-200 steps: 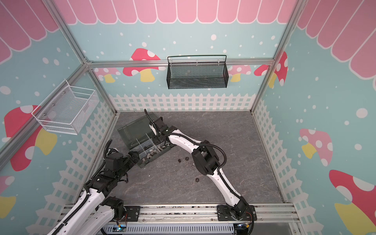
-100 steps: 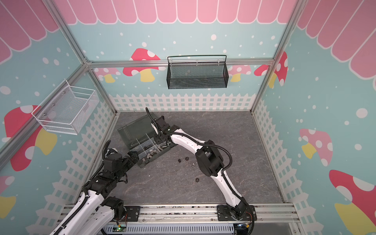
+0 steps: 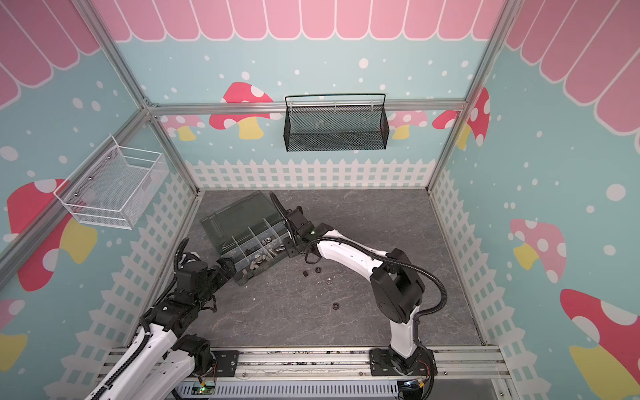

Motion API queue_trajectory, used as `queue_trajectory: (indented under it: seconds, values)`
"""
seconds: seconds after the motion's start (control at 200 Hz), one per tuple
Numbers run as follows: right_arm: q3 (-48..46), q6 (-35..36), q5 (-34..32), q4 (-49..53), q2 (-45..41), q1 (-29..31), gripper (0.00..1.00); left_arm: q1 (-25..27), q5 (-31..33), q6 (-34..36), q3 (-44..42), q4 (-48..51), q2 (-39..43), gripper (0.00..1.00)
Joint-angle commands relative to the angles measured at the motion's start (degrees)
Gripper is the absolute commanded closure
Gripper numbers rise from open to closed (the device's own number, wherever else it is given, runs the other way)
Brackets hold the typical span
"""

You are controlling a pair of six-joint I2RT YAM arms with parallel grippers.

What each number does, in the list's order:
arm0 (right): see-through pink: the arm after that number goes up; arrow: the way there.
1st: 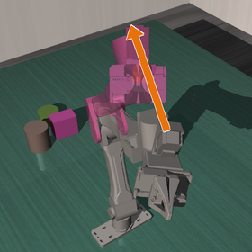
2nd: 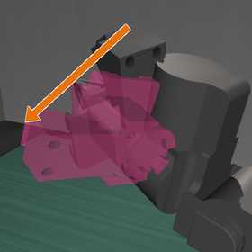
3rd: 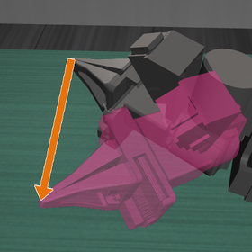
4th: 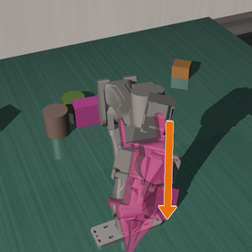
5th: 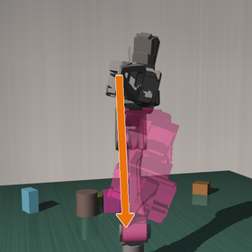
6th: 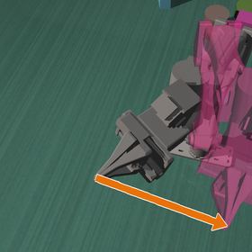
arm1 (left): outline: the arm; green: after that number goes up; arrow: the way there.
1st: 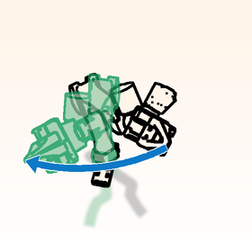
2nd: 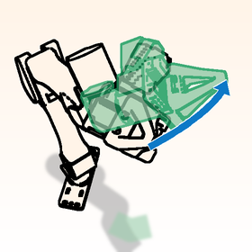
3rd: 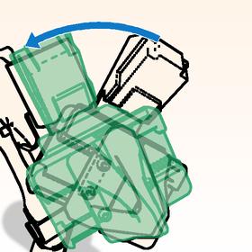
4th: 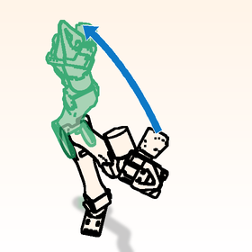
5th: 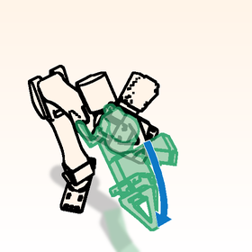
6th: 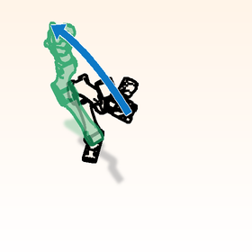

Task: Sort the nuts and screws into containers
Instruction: 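Move the right gripper back over another silver nut on the table, then lower the right gripper onto the silver nut and close on it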

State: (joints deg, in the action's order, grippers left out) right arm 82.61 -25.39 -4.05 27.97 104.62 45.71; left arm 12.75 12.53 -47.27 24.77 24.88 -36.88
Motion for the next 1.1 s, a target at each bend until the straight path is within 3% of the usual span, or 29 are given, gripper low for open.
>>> queue_trajectory:
  seconds: [0.0,0.28,0.555,0.89,1.091]
  values:
    - [-6.5,-4.1,1.2,1.2,-4.5,-1.7,0.55,-0.5,2.2,0.7,1.1,1.4,0.5,0.00]
    - [-17.8,-7.4,3.8,6.5,-9.7,-2.8,0.47,-0.6,2.7,-0.5,0.3,2.3,1.4,0.00]
    - [-22.5,-9.0,3.4,9.3,-10.2,-3.1,0.41,-0.7,2.5,-0.8,0.7,2.8,2.2,0.00]
    - [-24.4,-9.0,2.7,8.5,-8.5,-4.5,0.42,-0.6,1.8,-1.1,0.9,2.1,0.3,0.00]
    - [-23.4,-7.4,3.1,7.1,-6.6,-5.7,0.50,-0.6,1.4,-1.2,0.8,2.0,-0.2,0.00]
